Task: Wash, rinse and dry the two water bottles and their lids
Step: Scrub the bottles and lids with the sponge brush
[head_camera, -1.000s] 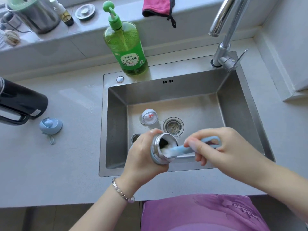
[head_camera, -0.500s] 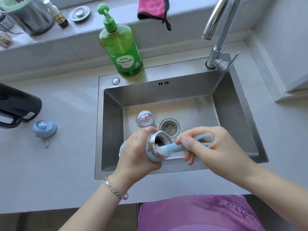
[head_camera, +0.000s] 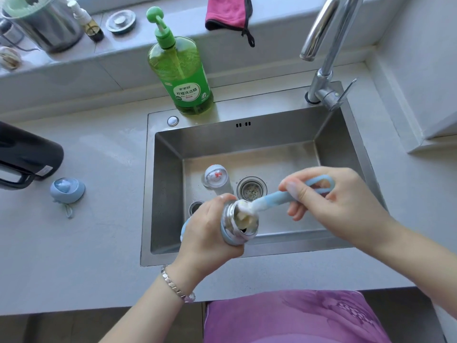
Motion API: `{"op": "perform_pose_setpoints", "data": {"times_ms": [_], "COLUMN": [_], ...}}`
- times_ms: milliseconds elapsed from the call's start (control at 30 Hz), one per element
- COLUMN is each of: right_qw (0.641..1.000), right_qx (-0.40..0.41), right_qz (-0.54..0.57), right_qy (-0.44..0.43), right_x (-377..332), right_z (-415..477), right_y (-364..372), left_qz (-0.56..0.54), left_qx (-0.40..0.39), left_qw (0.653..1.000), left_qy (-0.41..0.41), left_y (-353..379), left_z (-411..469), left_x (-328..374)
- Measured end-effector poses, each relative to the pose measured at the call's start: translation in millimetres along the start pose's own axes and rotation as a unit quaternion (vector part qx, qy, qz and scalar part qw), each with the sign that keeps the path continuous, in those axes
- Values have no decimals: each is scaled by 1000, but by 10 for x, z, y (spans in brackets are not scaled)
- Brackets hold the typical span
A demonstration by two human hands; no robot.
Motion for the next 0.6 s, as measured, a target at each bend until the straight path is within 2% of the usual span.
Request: {"op": "perform_pose_setpoints", "data": {"times_ms": [67, 133, 200, 267, 400, 500, 600], "right_qw": [999, 999, 998, 999, 999, 998, 997], "right_qx": [-27, -41, -7, 12, -44, 5, 37], "right_qz": [-18, 27, 65, 51, 24, 66, 59], "right_qy": [5, 8, 9, 13, 14, 8, 25], "right_x": [1, -59, -27, 51, 46, 38, 122], "right_z": [-98, -136, -64, -31, -137, 26, 49], "right_y": [68, 118, 54, 14, 224, 106, 72], "left_qz": [17, 19, 13, 14, 24, 20, 15], "left_qx": [12, 9, -3, 4, 23, 10, 28], "left_qw": [1000, 1000, 1000, 999, 998, 1000, 999], "left_qy": [9, 9, 13, 32, 45, 20, 10], "left_y": [-10, 1, 14, -2, -6, 17, -28], "left_z": [32, 32, 14, 16, 69, 48, 70], "left_x": [-14, -2, 34, 71, 117, 114, 97]}}
Point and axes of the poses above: each hand's wrist, its own z-axis towards the middle knuckle, its own y-axis out of the palm, x = y × z, the point moved 2 cm from there along z, towards the middle knuckle, and after that the axes turned 2 degrees about y, right-handed, at the moved point
